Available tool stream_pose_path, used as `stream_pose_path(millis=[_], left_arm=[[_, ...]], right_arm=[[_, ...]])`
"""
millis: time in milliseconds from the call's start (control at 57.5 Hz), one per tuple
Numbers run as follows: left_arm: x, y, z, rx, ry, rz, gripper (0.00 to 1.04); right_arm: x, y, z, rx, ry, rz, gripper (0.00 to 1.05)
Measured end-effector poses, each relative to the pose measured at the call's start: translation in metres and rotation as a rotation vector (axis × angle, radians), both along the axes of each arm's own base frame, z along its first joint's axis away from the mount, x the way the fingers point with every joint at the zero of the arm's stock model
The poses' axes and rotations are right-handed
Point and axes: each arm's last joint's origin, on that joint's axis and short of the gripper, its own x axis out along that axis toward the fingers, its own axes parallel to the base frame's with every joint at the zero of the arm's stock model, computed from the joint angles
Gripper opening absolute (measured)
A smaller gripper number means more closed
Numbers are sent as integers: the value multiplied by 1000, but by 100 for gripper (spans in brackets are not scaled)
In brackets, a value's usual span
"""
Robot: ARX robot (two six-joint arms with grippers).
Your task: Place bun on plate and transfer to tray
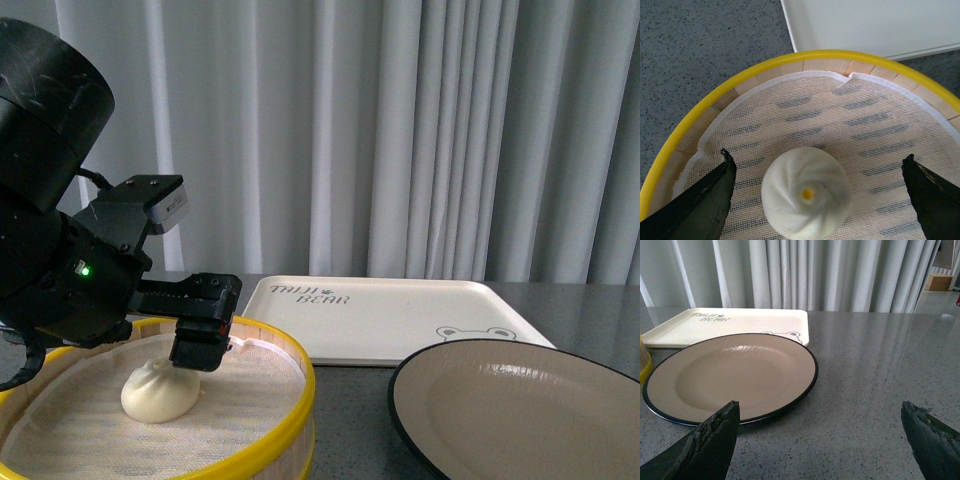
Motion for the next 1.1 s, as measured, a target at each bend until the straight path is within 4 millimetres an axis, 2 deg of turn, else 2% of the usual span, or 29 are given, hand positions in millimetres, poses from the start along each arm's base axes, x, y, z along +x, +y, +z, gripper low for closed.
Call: stream_pose_path(millis=[679, 1009, 1044, 1096], left_arm=[[7, 3, -18, 78, 33, -9, 98], [6, 1, -20, 86, 43, -17, 98], [5, 0, -20, 89, 46, -20, 95], [5, 1, -20, 89, 49, -21, 85]], right_arm=[[0, 0, 0, 0, 0, 0, 96], [0, 0, 0, 0, 0, 0, 96], [0, 0, 0, 0, 0, 0, 96], [0, 0, 0, 0, 0, 0, 96]])
